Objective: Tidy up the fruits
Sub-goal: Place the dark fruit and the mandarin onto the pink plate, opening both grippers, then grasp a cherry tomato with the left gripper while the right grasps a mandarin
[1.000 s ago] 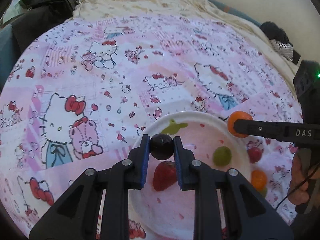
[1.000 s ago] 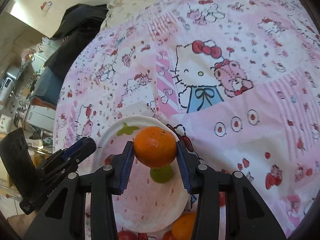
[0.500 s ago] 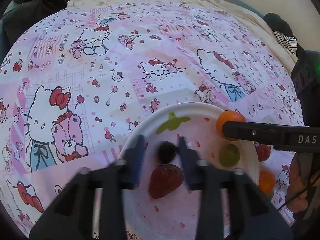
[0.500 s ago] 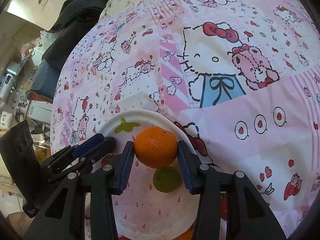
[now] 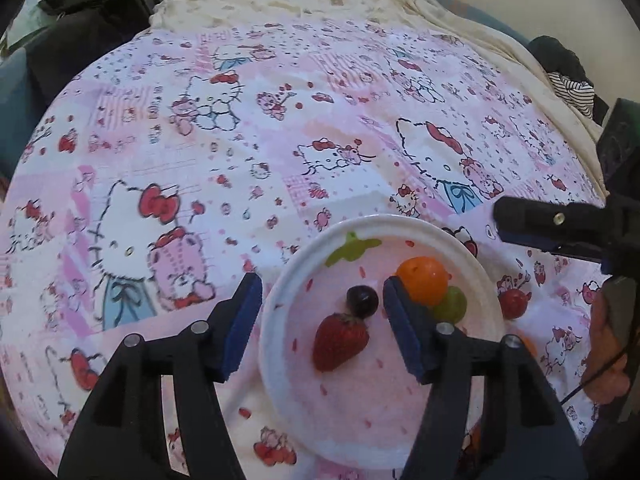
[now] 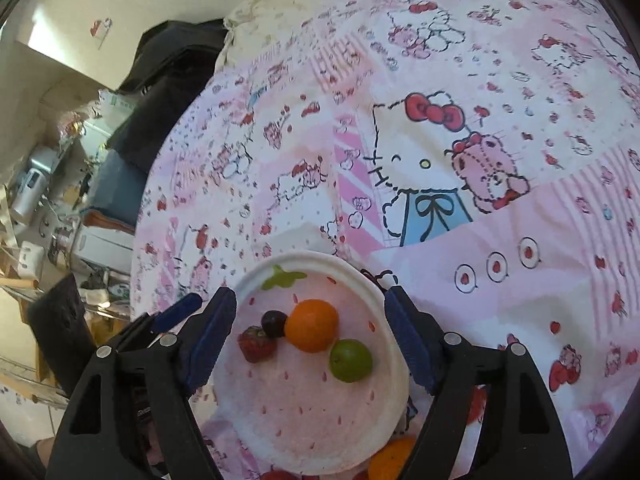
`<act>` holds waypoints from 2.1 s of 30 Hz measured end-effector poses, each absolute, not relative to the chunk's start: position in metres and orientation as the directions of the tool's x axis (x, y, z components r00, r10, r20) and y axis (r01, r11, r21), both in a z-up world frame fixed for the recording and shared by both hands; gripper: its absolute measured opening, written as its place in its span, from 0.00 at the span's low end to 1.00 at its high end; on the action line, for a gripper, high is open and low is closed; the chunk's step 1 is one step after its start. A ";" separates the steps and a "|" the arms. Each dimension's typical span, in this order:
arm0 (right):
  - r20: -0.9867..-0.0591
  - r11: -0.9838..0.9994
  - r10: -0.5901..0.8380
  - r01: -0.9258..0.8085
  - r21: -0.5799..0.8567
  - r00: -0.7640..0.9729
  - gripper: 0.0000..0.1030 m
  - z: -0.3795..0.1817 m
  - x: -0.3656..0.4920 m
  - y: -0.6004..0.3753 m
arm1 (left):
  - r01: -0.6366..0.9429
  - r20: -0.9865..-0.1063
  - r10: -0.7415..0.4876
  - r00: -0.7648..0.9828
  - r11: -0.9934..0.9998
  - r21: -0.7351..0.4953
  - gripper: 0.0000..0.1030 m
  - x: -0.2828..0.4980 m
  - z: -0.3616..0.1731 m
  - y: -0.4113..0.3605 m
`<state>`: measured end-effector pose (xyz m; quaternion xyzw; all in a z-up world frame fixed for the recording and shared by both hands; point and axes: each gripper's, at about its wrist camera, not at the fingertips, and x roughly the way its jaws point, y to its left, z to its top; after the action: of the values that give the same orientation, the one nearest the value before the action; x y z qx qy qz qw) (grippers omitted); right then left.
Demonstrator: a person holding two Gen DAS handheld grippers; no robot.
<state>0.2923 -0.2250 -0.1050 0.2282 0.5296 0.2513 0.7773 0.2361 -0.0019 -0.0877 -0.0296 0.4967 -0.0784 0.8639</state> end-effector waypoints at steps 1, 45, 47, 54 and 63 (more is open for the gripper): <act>-0.707 0.769 0.633 -0.147 0.622 0.317 0.77 -0.102 0.290 -0.227 | 0.099 -0.853 -0.158 0.497 0.987 -0.126 0.58 0.233 -0.085 -0.001; -0.746 0.774 0.585 0.056 0.631 0.319 0.77 -0.092 0.131 -0.298 | -0.172 -0.920 -0.278 0.275 0.927 -0.332 0.59 0.101 -0.139 -0.037; -0.742 0.766 0.589 0.071 0.639 0.319 0.77 -0.093 0.131 -0.301 | -0.172 -0.913 -0.306 0.270 0.918 -0.358 0.44 0.103 -0.141 -0.039; -0.744 0.768 0.584 0.076 0.636 0.326 0.77 -0.093 0.132 -0.302 | -0.143 -0.919 -0.306 0.247 0.927 -0.347 0.26 0.107 -0.146 -0.053; -0.760 0.788 0.566 0.060 0.612 0.320 0.77 -0.095 0.133 -0.298 | -0.090 -0.907 -0.294 0.303 0.938 -0.334 0.23 0.099 -0.120 -0.045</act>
<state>0.1328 -0.2977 -0.0946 0.2798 0.5589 0.1659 0.7627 0.0990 -0.0454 -0.1201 -0.1635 0.5870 -0.0647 0.7903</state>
